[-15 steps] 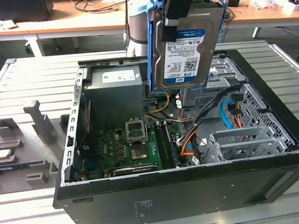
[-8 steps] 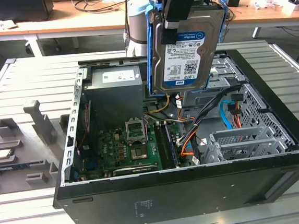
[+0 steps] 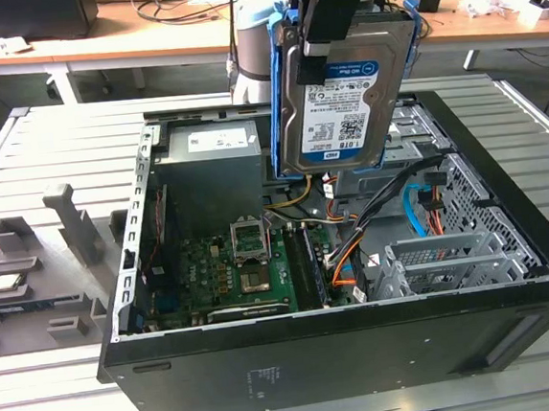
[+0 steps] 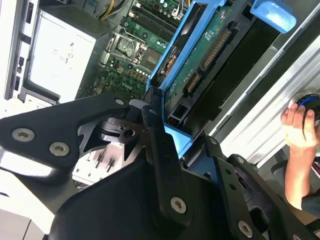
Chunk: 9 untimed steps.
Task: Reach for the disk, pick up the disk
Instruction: 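Pick up the disk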
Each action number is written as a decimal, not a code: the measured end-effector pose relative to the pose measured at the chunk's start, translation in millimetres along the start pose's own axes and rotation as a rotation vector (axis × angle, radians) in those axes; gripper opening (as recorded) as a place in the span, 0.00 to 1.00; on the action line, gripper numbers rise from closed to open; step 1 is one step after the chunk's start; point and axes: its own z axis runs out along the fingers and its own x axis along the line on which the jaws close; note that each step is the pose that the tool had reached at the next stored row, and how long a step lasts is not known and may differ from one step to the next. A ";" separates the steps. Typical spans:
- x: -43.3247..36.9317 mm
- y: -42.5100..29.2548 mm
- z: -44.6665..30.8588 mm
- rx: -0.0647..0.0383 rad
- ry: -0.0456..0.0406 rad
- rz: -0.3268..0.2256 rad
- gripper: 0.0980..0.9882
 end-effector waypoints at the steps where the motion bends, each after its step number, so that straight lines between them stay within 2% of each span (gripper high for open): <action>1: 0.0 0.0 0.0 0.000 -0.0001 0.000 0.30; 3: 1.2 -0.1 0.0 0.000 -0.0001 0.000 0.30; 7: 18.3 -0.2 0.2 0.000 -0.0001 0.000 0.30; 9: 22.5 -0.2 0.3 0.000 -0.0001 0.000 0.30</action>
